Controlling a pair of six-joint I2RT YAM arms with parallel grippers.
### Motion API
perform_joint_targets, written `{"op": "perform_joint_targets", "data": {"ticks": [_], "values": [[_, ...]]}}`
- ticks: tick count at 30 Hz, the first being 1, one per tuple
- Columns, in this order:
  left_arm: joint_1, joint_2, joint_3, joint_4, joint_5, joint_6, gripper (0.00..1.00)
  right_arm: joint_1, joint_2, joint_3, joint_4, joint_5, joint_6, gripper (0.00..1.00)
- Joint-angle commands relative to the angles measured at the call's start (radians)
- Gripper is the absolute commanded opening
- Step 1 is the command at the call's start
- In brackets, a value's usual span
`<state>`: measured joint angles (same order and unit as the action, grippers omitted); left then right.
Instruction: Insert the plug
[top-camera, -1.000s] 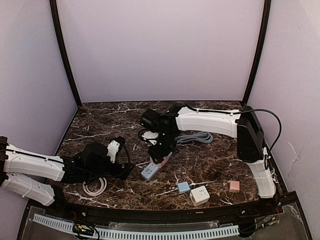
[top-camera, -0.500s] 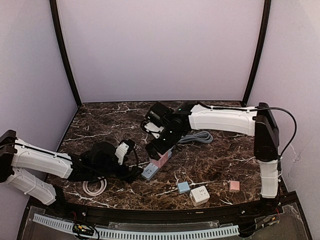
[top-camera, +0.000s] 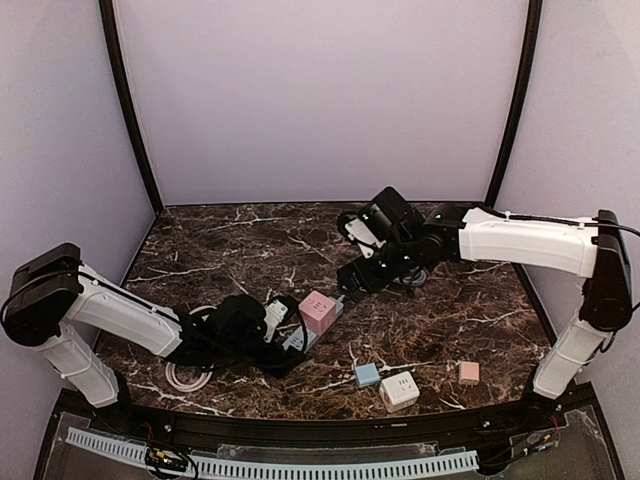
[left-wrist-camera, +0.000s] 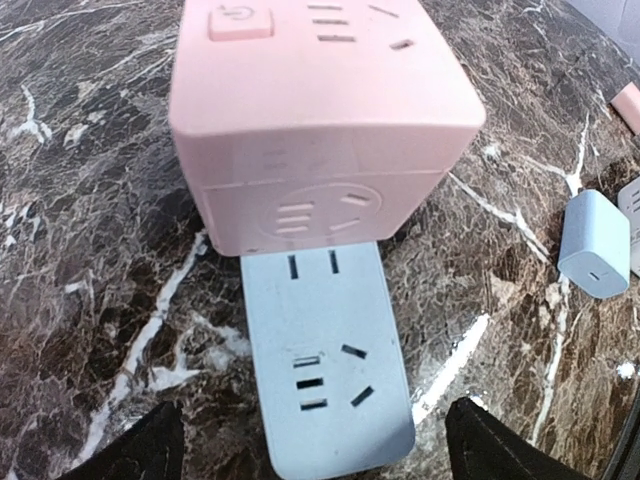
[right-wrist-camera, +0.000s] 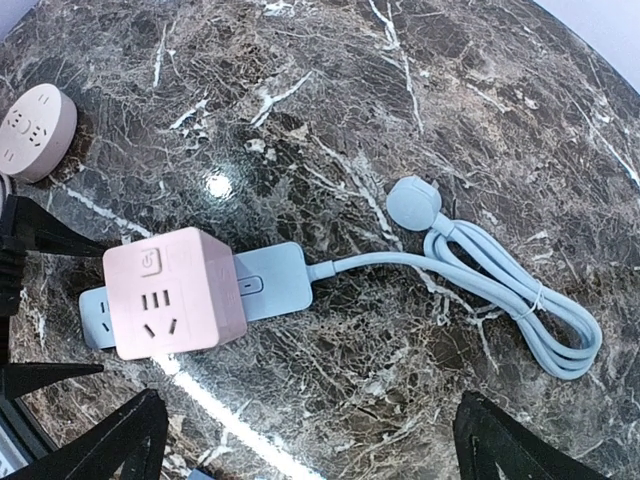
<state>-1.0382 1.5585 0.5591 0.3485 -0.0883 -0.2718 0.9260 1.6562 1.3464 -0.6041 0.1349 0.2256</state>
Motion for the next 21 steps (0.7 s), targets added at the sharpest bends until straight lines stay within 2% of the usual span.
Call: {"op": "perform_joint_targets", "data": {"ticks": [1, 2, 7, 9, 14, 21], "values": [[-0.011, 0.070, 0.041, 0.016, -0.028, -0.006, 0.84, -0.012, -0.051, -0.058, 0.078, 0.008, 0.026, 0.99], [-0.011, 0.079, 0.052, 0.017, -0.034, -0.006, 0.81, -0.015, -0.060, -0.068, 0.081, 0.008, 0.026, 0.99], [-0.018, 0.129, 0.088, 0.034, -0.056, -0.002, 0.53, -0.028, -0.091, -0.101, 0.097, 0.008, 0.023, 0.99], [-0.017, 0.143, 0.103, 0.034, -0.062, 0.003, 0.48, -0.034, -0.100, -0.110, 0.101, 0.007, 0.021, 0.99], [-0.017, 0.170, 0.131, 0.036, -0.085, 0.015, 0.42, -0.051, -0.136, -0.141, 0.131, 0.005, 0.019, 0.99], [-0.017, 0.205, 0.189, 0.018, -0.125, 0.020, 0.40, -0.100, -0.215, -0.221, 0.205, 0.029, 0.045, 0.99]]}}
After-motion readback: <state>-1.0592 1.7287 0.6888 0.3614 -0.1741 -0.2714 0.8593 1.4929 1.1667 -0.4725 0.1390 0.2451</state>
